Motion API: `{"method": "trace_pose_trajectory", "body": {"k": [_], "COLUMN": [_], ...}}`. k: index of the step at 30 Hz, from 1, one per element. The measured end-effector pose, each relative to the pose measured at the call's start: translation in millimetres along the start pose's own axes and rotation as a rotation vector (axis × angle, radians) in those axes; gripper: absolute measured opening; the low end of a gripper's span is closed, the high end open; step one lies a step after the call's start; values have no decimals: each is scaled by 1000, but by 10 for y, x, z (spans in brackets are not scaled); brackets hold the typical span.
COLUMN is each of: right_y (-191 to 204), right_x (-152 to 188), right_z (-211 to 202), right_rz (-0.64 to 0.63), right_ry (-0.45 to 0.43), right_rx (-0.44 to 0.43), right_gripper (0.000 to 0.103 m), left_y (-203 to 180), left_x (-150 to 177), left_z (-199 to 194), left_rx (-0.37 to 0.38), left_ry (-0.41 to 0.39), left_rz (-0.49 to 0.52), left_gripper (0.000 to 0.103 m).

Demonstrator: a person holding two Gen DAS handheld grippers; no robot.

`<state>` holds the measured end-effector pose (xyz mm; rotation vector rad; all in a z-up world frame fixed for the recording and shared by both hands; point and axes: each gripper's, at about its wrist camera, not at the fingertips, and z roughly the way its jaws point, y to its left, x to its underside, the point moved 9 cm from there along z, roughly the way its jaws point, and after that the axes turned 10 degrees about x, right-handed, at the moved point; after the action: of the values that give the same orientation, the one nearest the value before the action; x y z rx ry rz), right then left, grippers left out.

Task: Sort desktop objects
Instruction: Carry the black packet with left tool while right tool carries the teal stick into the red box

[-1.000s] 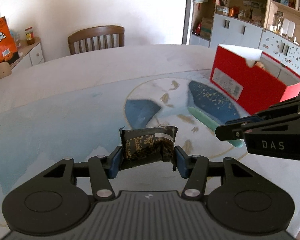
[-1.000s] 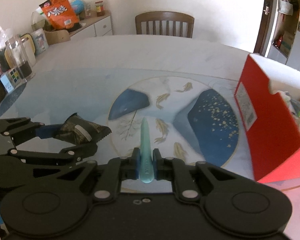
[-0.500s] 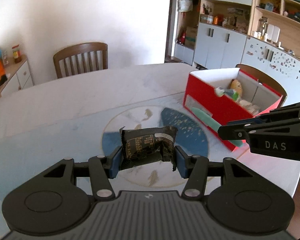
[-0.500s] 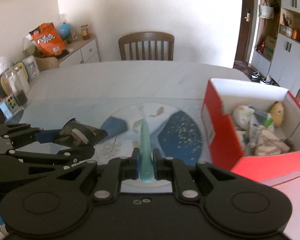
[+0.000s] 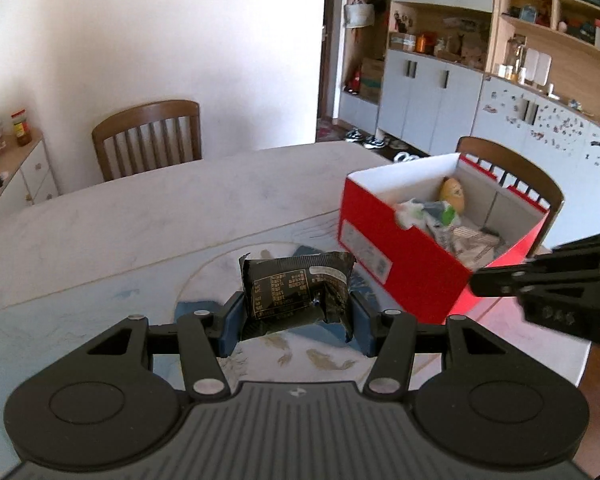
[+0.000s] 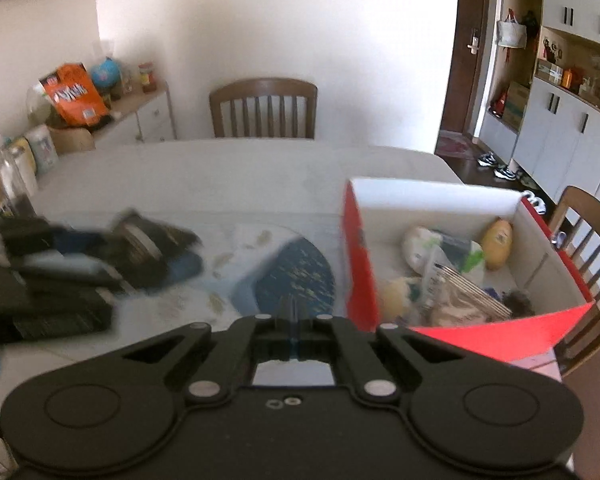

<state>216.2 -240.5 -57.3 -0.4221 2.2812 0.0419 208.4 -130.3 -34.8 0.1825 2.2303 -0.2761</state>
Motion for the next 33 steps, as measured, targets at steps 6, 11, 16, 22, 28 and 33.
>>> {"method": "trace_pose_trajectory", "body": {"k": [6,11,16,22,28,33], "right_y": [-25,-49,22,171,315,330], "right_x": [316,526,802,1091,1277,1420], "right_z": [95,40,-29,-117,-112,-124], "right_rz": [1,18,29,46,50,45], "right_ry": [68,104,151,192,221,243], "right_rx": [-13,-7,5,-3,-15,-18], "right_gripper": [5,10,11,17,32,48], "left_y": [41,11,-24,-13,-13,-8], "left_x": [313,460,591,671,780,834], "left_z": [133,174,170,130,114,109], "left_rx": [21,49,75,96,110,117], "left_ry": [57,74,94,105,122,130], "left_rz": [-27,-10,1,25,31,29], "left_gripper": [53,53,53,53,53,53]}}
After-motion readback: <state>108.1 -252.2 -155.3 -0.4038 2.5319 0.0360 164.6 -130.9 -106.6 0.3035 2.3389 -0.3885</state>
